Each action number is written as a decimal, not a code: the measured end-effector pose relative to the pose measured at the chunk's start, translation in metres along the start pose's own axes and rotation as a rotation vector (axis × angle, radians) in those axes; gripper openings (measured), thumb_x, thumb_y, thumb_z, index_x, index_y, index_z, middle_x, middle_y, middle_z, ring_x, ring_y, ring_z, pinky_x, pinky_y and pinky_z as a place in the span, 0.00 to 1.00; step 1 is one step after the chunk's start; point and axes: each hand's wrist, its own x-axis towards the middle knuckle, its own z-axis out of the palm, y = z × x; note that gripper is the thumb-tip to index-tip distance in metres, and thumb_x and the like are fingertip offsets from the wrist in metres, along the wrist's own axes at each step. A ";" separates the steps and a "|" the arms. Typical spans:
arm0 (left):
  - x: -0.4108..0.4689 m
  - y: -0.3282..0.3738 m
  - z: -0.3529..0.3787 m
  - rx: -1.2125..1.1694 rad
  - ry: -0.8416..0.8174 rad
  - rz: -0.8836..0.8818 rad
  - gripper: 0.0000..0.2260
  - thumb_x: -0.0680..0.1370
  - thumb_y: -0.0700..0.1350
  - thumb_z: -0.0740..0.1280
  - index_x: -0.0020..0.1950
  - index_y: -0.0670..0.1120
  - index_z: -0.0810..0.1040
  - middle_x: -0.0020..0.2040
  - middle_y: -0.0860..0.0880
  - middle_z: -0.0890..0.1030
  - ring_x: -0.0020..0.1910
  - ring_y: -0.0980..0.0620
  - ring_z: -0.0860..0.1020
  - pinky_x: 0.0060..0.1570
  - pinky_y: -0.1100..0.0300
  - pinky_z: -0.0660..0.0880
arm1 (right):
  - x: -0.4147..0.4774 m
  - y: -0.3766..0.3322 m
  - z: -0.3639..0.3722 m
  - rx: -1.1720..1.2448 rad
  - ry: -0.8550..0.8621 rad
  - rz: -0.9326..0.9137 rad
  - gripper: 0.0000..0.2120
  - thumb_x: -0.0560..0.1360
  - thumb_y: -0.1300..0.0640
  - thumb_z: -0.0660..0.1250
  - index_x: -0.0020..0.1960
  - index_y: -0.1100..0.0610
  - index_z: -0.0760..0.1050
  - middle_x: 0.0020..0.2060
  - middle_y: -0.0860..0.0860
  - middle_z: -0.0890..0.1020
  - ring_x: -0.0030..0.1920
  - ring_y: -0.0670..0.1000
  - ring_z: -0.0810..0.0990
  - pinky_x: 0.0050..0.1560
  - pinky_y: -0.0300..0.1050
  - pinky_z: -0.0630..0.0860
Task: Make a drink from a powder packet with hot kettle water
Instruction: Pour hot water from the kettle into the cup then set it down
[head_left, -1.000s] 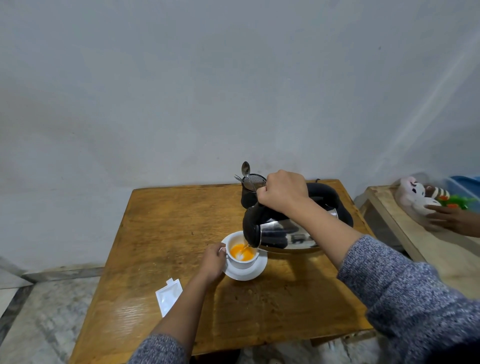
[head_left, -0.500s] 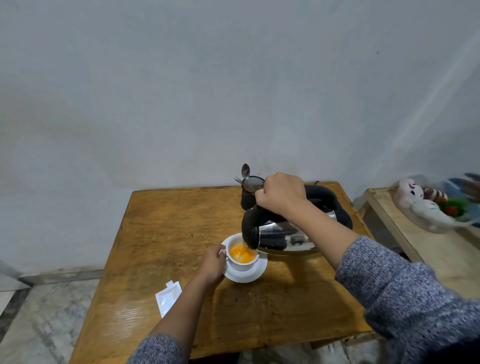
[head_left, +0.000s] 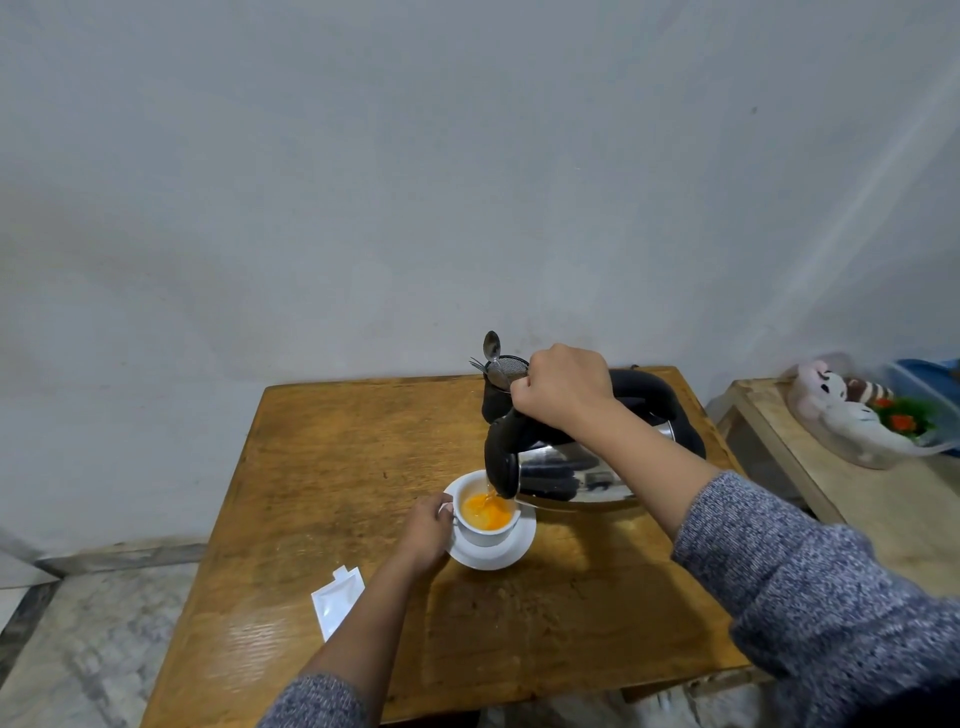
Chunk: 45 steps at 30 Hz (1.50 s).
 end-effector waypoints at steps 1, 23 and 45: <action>0.000 -0.001 0.000 0.001 -0.002 0.000 0.15 0.80 0.43 0.55 0.64 0.43 0.73 0.65 0.41 0.74 0.62 0.44 0.73 0.58 0.53 0.70 | 0.000 0.000 0.000 0.000 -0.002 0.001 0.11 0.74 0.53 0.58 0.37 0.58 0.70 0.28 0.49 0.66 0.36 0.54 0.72 0.30 0.40 0.60; 0.000 -0.002 -0.001 0.013 -0.025 0.021 0.15 0.81 0.44 0.54 0.64 0.43 0.73 0.64 0.41 0.75 0.61 0.44 0.73 0.57 0.55 0.70 | -0.002 -0.005 -0.001 -0.022 0.008 0.008 0.10 0.73 0.54 0.59 0.37 0.58 0.71 0.34 0.52 0.73 0.36 0.54 0.73 0.34 0.42 0.65; -0.001 0.001 -0.004 0.027 -0.050 0.028 0.15 0.80 0.43 0.55 0.63 0.43 0.73 0.63 0.42 0.76 0.57 0.47 0.74 0.53 0.57 0.71 | -0.004 -0.009 -0.005 -0.055 -0.008 -0.024 0.10 0.73 0.54 0.58 0.36 0.58 0.70 0.30 0.51 0.69 0.36 0.55 0.72 0.32 0.41 0.64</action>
